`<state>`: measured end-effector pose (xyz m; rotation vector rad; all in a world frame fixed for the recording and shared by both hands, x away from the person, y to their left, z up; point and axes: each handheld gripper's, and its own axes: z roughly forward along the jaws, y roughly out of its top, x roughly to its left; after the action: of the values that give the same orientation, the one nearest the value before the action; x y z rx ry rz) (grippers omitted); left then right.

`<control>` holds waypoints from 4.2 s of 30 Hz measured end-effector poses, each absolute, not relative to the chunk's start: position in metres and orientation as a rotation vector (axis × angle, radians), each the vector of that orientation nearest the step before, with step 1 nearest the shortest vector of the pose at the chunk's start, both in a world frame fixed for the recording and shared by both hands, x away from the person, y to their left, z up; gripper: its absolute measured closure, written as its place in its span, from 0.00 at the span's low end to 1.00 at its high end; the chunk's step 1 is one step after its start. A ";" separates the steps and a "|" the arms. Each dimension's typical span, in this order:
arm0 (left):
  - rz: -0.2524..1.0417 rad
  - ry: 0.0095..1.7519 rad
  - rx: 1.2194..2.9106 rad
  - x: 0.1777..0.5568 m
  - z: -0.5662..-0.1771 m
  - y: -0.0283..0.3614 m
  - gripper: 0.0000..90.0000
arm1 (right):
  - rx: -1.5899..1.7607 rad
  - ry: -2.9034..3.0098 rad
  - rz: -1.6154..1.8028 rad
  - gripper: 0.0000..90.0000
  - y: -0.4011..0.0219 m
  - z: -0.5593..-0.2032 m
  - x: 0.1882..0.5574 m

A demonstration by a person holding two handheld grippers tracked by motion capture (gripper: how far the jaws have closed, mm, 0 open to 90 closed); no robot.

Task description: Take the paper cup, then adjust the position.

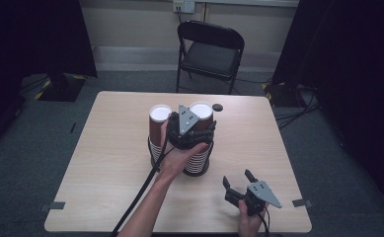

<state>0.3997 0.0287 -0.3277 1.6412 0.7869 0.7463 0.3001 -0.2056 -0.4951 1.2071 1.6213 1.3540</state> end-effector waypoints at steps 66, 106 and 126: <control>0.580 0.708 1.338 0.366 -0.280 0.082 0.21 | 1.210 1.625 1.351 0.17 -0.205 -0.495 0.300; 0.385 0.865 1.363 0.325 -0.353 0.123 0.21 | 1.196 1.620 1.341 0.17 -0.202 -0.495 0.300; 0.188 1.048 1.334 0.329 -0.411 0.125 0.21 | 1.019 1.793 1.551 0.23 -0.178 -0.491 0.292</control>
<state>0.3285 0.1255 -0.4112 1.3337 1.0482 0.1881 0.2921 -0.1777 -0.4915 1.0187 1.7933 1.5506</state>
